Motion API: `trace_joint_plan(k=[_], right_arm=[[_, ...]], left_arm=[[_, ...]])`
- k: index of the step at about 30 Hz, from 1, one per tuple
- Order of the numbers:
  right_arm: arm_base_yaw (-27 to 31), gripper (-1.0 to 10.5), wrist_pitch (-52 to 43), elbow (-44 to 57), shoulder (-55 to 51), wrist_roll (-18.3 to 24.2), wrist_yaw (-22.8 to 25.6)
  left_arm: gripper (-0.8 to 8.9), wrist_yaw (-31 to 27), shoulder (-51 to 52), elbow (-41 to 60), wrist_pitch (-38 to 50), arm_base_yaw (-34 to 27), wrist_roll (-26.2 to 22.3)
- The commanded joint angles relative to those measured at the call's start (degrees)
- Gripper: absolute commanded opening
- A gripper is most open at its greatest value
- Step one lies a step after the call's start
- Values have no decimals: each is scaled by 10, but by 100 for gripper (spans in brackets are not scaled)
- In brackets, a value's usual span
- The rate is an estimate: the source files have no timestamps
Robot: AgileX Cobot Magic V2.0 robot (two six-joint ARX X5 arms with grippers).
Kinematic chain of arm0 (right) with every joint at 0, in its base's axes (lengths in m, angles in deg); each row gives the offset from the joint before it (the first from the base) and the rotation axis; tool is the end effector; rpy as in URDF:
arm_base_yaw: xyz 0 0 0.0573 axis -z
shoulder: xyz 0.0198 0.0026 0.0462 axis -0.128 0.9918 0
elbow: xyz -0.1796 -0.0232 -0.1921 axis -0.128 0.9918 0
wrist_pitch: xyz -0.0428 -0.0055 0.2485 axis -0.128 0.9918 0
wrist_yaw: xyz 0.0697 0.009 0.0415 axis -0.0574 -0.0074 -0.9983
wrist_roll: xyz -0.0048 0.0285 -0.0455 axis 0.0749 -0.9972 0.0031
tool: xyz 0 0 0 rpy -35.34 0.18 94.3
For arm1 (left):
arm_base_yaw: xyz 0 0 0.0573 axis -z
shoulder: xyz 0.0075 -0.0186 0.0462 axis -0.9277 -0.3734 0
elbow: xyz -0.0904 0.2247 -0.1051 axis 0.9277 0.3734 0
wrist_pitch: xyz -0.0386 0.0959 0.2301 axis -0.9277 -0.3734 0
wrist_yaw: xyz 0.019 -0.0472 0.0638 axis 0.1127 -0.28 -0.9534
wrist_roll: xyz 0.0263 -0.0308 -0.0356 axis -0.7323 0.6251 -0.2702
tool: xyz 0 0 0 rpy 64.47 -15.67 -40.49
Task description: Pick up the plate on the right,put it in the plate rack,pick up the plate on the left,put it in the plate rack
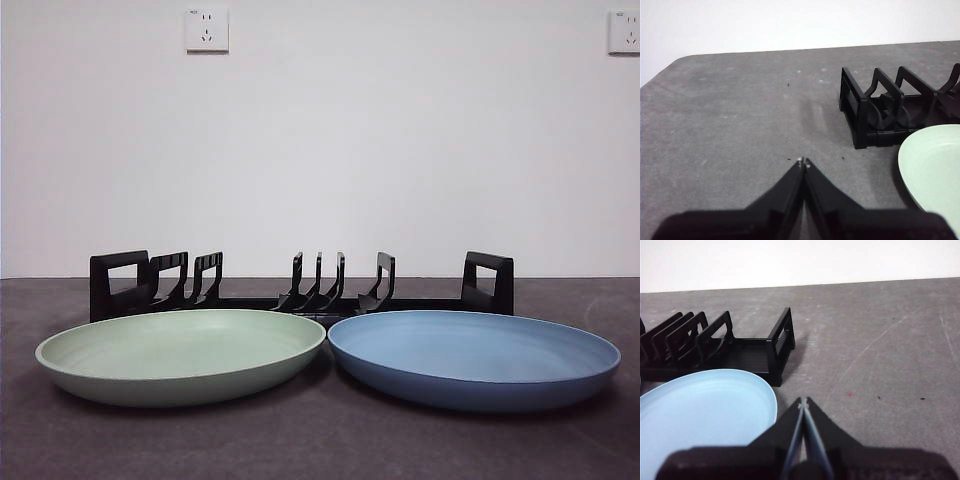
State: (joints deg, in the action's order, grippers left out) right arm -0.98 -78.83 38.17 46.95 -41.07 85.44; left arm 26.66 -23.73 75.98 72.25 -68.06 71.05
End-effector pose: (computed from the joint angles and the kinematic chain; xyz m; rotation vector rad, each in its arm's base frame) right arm 0.0941 0.0146 0.1527 0.0320 0.1712 0.1677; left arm 0.0955 0.0000 0.1512 0.0251 0.1725 -0.0057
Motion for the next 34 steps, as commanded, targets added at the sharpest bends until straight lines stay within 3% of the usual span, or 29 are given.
trace_joint_plan(k=[1, 9, 16, 21, 25, 34], right_arm=[[0, 1, -3, 9, -2, -7, 0], [0, 1, -3, 9, -2, -13, -1], [0, -8, -2, 6, -2, -104, 0], [0, -10, 2, -12, 14, -113, 5], [0, -11, 5, -48, 63, -122, 5], [0, -10, 12, -184, 248, -136, 1]], left_arm=[[-3, -1, 1, 8, 1, -2, -1], [-3, 4, 1, 8, 1, -1, 5], [-6, 16, 1, 7, 19, 0, 62], [-6, 14, -3, -3, 13, 0, 87], [-6, 34, -27, -34, -2, 0, 132], [-6, 112, -131, -151, -2, 0, 127]])
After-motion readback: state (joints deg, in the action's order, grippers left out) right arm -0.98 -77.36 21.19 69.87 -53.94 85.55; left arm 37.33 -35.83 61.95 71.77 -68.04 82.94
